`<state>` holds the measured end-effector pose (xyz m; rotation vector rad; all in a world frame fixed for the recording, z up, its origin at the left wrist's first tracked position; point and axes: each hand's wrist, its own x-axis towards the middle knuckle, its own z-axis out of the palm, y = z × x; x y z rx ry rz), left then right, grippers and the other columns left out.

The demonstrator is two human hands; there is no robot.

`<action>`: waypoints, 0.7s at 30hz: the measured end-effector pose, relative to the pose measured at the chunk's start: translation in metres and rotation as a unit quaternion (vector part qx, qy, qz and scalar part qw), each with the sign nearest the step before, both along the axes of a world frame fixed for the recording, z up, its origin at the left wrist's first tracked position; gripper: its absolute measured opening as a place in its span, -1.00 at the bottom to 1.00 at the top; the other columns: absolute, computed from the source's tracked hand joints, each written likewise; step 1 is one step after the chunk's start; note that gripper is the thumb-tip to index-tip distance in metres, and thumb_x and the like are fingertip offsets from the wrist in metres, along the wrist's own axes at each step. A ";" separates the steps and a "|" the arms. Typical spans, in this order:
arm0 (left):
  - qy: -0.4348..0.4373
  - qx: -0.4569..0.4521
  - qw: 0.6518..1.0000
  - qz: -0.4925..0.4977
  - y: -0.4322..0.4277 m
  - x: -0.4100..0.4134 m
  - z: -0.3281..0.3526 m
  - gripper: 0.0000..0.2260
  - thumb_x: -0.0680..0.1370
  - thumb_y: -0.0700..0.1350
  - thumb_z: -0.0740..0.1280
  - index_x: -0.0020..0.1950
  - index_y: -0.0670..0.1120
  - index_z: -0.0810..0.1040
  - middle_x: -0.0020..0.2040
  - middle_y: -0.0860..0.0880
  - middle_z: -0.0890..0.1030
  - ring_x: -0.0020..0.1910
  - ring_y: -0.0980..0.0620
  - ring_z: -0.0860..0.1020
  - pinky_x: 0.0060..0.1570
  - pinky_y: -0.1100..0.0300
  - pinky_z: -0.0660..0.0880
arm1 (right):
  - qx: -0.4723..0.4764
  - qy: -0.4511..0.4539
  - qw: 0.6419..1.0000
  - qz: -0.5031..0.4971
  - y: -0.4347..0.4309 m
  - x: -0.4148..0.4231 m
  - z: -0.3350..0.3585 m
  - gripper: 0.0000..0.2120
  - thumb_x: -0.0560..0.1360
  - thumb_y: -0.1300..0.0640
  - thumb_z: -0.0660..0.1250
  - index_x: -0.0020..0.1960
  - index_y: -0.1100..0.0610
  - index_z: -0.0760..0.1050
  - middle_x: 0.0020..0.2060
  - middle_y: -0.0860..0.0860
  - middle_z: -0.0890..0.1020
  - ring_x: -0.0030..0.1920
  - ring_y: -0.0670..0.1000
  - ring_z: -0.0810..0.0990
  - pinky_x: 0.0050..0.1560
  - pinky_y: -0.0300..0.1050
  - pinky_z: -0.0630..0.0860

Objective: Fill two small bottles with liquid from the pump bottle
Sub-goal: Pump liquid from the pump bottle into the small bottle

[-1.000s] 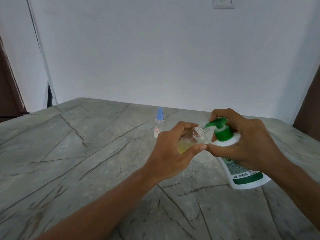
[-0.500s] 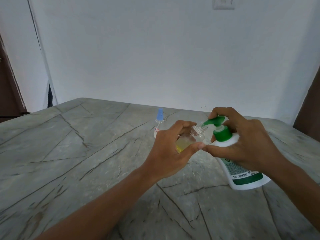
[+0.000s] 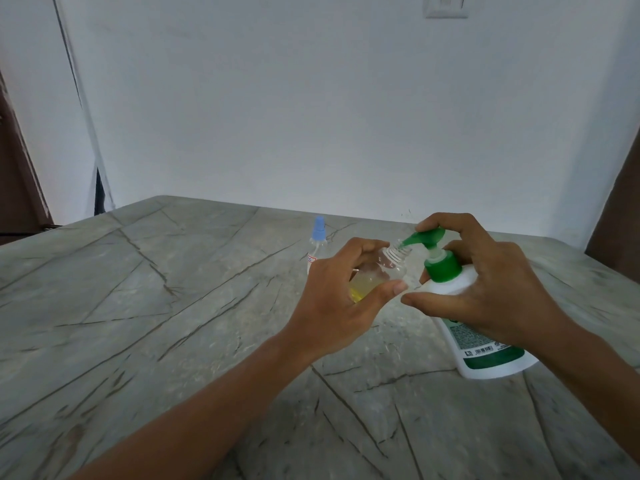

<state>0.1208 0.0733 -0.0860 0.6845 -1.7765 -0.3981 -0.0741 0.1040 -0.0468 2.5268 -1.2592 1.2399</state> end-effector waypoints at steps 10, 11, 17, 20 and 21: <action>-0.020 -0.007 1.000 0.004 0.000 -0.001 -0.003 -0.57 0.43 0.00 0.49 0.24 -0.10 0.52 0.11 0.05 0.65 0.05 0.22 0.60 -0.01 0.36 0.55 | -0.023 0.003 1.000 -0.009 0.001 0.001 0.003 -0.40 0.20 -0.20 0.54 0.12 -0.26 0.30 -0.22 -0.35 0.59 -0.22 -0.32 0.62 -0.32 -0.54 0.45; -0.021 -0.007 1.000 0.004 0.000 -0.001 -0.003 -0.58 0.43 -0.01 0.49 0.24 -0.10 0.52 0.10 0.06 0.65 0.05 0.22 0.60 -0.01 0.38 0.54 | -0.026 0.005 1.000 -0.010 0.001 0.001 0.003 -0.40 0.20 -0.19 0.55 0.12 -0.25 0.31 -0.22 -0.37 0.57 -0.22 -0.34 0.61 -0.32 -0.55 0.44; -0.012 -0.004 1.000 0.005 -0.001 0.000 -0.002 -0.60 0.45 -0.02 0.48 0.24 -0.09 0.51 0.10 0.08 0.65 0.04 0.24 0.60 0.01 0.31 0.56 | -0.010 0.000 1.000 -0.002 -0.001 -0.001 0.000 -0.34 0.21 -0.16 0.56 0.18 -0.27 0.27 -0.20 -0.24 0.65 -0.23 -0.25 0.64 -0.31 -0.48 0.49; -0.010 -0.007 1.000 0.004 0.000 0.000 0.000 -0.60 0.45 -0.02 0.47 0.24 -0.09 0.51 0.10 0.12 0.63 0.04 0.28 0.59 0.02 0.35 0.54 | -0.001 -0.009 1.000 0.001 -0.002 -0.002 -0.002 -0.24 0.19 -0.12 0.59 0.24 -0.27 0.21 -0.18 -0.30 0.62 -0.19 -0.28 0.63 -0.27 -0.52 0.47; -0.010 -0.008 1.000 0.005 0.000 0.000 0.000 -0.60 0.45 -0.01 0.47 0.24 -0.09 0.51 0.10 0.13 0.62 0.04 0.28 0.59 0.01 0.38 0.53 | 0.001 -0.010 1.000 0.001 -0.002 -0.001 -0.002 -0.24 0.19 -0.14 0.58 0.23 -0.28 0.20 -0.18 -0.30 0.61 -0.19 -0.27 0.63 -0.27 -0.51 0.48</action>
